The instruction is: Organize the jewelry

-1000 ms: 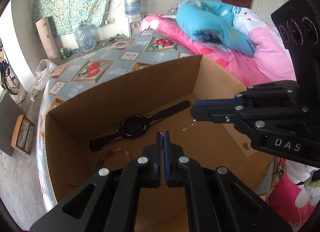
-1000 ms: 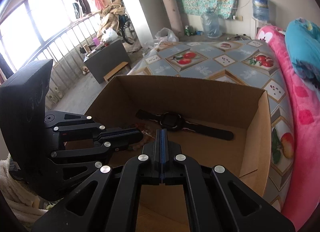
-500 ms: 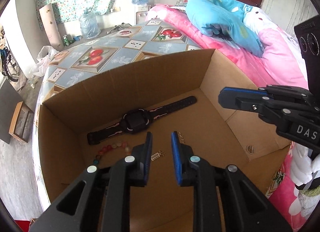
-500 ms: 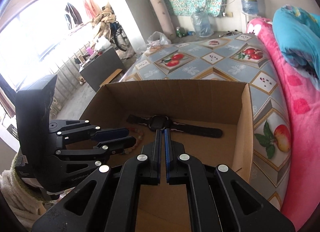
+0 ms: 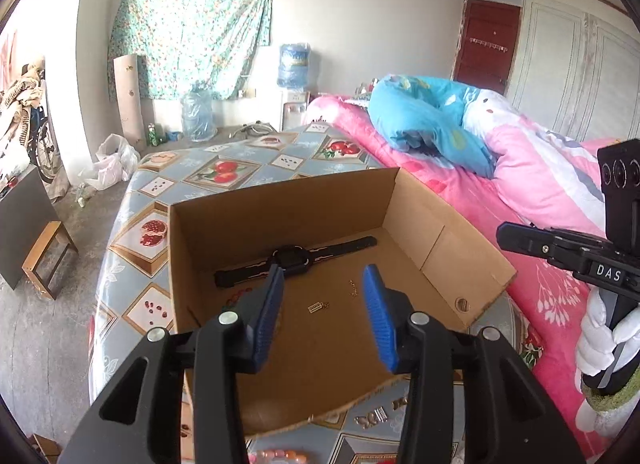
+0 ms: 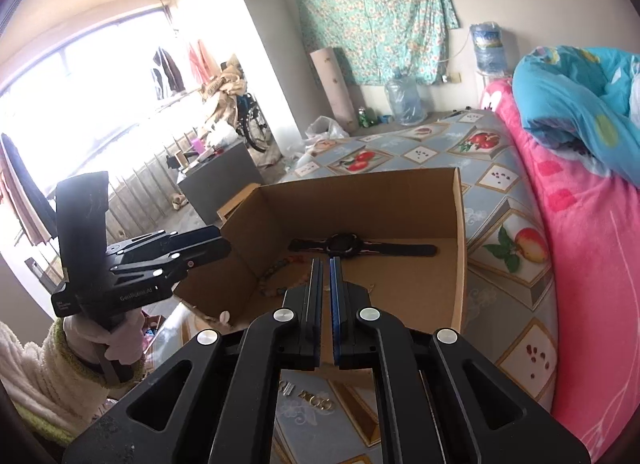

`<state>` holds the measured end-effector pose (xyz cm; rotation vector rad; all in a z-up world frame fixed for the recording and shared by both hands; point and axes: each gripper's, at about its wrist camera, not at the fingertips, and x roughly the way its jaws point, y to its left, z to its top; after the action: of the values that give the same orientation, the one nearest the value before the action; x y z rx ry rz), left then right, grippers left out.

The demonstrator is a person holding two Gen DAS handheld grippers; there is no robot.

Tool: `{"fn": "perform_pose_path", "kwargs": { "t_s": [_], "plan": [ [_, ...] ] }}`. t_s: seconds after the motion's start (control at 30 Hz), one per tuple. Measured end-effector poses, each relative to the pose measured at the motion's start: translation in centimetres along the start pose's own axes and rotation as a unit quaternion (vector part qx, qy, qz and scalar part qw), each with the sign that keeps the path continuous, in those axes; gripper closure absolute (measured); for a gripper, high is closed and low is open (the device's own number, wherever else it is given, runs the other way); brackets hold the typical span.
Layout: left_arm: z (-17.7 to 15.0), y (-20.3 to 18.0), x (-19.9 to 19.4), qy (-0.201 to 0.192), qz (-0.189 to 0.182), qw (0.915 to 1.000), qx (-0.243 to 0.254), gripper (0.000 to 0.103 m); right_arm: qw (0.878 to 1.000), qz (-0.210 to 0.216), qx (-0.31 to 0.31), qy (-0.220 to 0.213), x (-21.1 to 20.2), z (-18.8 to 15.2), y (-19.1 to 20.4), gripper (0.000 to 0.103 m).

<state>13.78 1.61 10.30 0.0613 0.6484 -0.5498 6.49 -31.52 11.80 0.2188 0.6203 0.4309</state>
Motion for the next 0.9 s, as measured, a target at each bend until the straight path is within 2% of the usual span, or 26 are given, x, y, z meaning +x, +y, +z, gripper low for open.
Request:
{"fn": "perform_pose_path", "kwargs": {
  "t_s": [0.13,0.23,0.37,0.5,0.53,0.67,0.77,0.83,0.9],
  "plan": [
    [-3.3,0.3,-3.6,-0.028,-0.029,0.999,-0.019,0.054,1.0,0.012,-0.011,-0.004,-1.3,-3.5,1.6,0.094],
    [-6.0,-0.2,-4.6,-0.024,-0.018,0.9995,-0.012,0.052,1.0,-0.002,0.003,0.027,-0.1,-5.5,1.7,0.092],
    [-9.6,-0.8,-3.1,0.022,-0.018,0.9989,-0.038,0.05,0.997,-0.008,0.037,0.064,2.2,-7.6,1.3,0.088],
    [-12.8,-2.5,-0.1,0.078,0.046,0.9959,-0.009,0.05,0.994,-0.039,0.033,0.101,4.4,-9.8,1.8,0.088],
    [-13.4,-3.1,0.5,0.088,0.046,0.995,0.004,0.05,0.993,-0.045,0.028,0.108,4.8,-10.2,1.9,0.088],
    [-14.5,-4.9,1.5,0.093,0.026,0.9949,0.029,0.05,0.989,-0.063,0.021,0.129,5.8,-11.5,2.0,0.088],
    [-14.5,-5.3,2.5,0.093,0.032,0.9942,0.042,0.051,0.988,-0.07,0.031,0.137,6.1,-12.4,1.2,0.088],
    [-14.4,-5.4,3.3,0.095,0.033,0.9937,0.05,0.055,0.987,-0.071,0.036,0.138,6.4,-12.4,0.9,0.088],
    [-14.3,-5.5,4.2,0.105,0.034,0.9921,0.06,0.065,0.987,-0.068,0.041,0.138,6.4,-12.5,0.6,0.088]
  ]
}}
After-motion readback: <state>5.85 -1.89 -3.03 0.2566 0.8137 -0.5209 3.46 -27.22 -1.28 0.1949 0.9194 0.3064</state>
